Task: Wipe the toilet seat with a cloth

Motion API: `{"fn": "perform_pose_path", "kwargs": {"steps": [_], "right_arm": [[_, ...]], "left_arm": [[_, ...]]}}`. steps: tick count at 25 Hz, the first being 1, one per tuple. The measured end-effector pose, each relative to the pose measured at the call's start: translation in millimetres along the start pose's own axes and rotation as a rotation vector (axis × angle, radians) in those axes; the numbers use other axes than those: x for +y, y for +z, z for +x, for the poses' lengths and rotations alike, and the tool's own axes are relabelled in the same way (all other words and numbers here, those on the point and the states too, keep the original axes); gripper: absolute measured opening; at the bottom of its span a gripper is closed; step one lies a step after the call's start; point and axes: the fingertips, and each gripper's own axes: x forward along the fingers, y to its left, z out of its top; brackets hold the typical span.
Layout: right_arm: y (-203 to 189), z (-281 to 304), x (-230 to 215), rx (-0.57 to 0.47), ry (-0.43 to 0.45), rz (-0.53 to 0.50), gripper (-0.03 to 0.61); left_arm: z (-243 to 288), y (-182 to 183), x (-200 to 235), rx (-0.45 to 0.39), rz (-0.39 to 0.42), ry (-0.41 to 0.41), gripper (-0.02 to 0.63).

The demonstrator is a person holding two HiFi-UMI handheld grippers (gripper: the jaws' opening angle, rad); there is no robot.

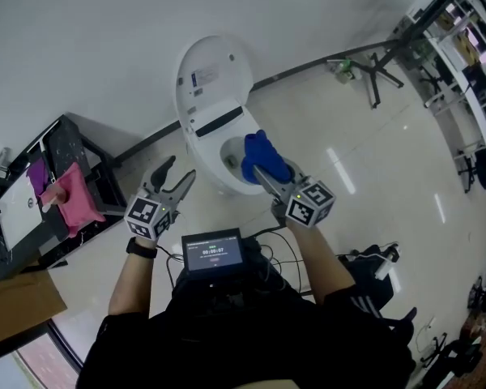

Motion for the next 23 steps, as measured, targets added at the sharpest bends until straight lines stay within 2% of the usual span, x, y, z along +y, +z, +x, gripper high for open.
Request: {"fn": "perform_pose_path", "kwargs": {"steps": [9,23], "right_arm": [[20.8,-32.1,-8.9,-0.033,0.018,-0.02,0.175],[24.3,-24.6,-4.8,-0.04,0.042,-0.037,0.175]], "left_arm": [[2.6,24.0,-24.0,-0.039,0.02,0.043,0.265],[-5.4,28.0,-16.6,-0.05,0.04,0.074,0.256]]}}
